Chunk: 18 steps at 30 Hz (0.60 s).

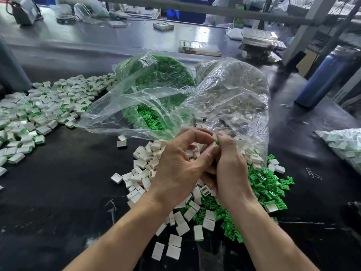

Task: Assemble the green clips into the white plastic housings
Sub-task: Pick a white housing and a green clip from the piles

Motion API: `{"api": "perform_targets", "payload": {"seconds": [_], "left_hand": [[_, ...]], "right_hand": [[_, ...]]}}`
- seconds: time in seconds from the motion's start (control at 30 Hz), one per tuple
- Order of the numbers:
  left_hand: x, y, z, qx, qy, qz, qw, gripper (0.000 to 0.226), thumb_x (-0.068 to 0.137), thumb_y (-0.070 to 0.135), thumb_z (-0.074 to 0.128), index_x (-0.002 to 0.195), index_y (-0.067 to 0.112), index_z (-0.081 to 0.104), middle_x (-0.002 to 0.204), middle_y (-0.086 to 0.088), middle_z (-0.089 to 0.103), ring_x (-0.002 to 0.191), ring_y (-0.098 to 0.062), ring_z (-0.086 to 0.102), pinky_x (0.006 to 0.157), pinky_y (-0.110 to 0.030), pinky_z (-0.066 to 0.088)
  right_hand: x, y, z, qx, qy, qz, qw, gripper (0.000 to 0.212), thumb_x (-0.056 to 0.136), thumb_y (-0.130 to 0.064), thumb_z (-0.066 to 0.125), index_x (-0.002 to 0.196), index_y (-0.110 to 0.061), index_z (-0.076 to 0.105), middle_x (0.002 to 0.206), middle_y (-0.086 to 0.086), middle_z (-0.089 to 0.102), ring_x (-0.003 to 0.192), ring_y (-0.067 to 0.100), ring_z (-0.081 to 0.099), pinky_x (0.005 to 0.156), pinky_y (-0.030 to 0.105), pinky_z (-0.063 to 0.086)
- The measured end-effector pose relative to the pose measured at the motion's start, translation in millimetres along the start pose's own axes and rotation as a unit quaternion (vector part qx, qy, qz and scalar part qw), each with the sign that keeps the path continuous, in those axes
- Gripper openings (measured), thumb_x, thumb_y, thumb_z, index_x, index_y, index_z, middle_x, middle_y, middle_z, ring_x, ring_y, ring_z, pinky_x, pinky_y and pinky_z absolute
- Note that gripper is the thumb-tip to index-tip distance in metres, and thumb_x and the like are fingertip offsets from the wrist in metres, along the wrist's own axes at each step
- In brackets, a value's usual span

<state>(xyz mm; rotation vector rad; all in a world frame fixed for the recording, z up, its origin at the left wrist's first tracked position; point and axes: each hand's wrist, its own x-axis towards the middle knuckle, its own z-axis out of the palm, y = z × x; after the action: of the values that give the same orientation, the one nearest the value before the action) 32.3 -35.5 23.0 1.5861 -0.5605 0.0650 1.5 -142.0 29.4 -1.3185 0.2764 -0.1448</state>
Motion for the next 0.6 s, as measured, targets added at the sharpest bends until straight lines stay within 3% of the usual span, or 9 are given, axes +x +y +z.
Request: {"api": "perform_targets", "payload": {"seconds": [0.13,0.37,0.5,0.6], "left_hand": [[-2.4,-1.4,2.3,-0.004,-0.001,0.001,1.000,0.009,0.092,0.011,0.078,0.099,0.015,0.073,0.110,0.003,0.072,0.104,-0.018,0.070,0.093,-0.039,0.058],[-3.9,-2.9,2.2,-0.019,-0.007,-0.012,1.000,0.009,0.094,0.013,0.076,0.103,0.014,0.074,0.110,0.006,0.075,0.106,-0.019,0.072,0.095,-0.047,0.058],[-4.9,-4.2,3.8,-0.026,0.006,-0.031,0.999,0.008,0.094,0.017,0.076,0.102,0.019,0.075,0.105,0.008,0.077,0.104,-0.018,0.073,0.091,-0.047,0.060],[-4.9,-4.9,4.3,-0.031,0.011,-0.026,0.999,0.008,0.094,0.015,0.076,0.101,0.018,0.075,0.103,0.008,0.078,0.101,-0.017,0.074,0.087,-0.041,0.062]], "right_hand": [[-0.1,3.3,2.0,0.045,-0.012,-0.011,0.999,0.058,0.105,-0.056,0.037,0.061,-0.033,0.067,0.048,-0.012,0.045,0.039,0.006,0.042,0.038,0.018,0.034],[0.9,6.1,3.3,-0.013,0.019,-0.068,0.997,0.053,0.099,-0.050,0.036,0.064,-0.039,0.074,0.051,-0.014,0.057,0.045,0.001,0.053,0.039,0.020,0.041],[3.3,5.1,3.9,-0.059,0.041,-0.091,0.993,0.051,0.100,-0.046,0.033,0.077,-0.038,0.078,0.056,-0.013,0.065,0.050,-0.001,0.060,0.042,0.018,0.044],[5.7,6.4,3.9,-0.083,0.046,-0.085,0.992,0.051,0.096,-0.051,0.033,0.094,-0.030,0.080,0.081,0.006,0.078,0.074,0.021,0.075,0.055,0.042,0.060]]}}
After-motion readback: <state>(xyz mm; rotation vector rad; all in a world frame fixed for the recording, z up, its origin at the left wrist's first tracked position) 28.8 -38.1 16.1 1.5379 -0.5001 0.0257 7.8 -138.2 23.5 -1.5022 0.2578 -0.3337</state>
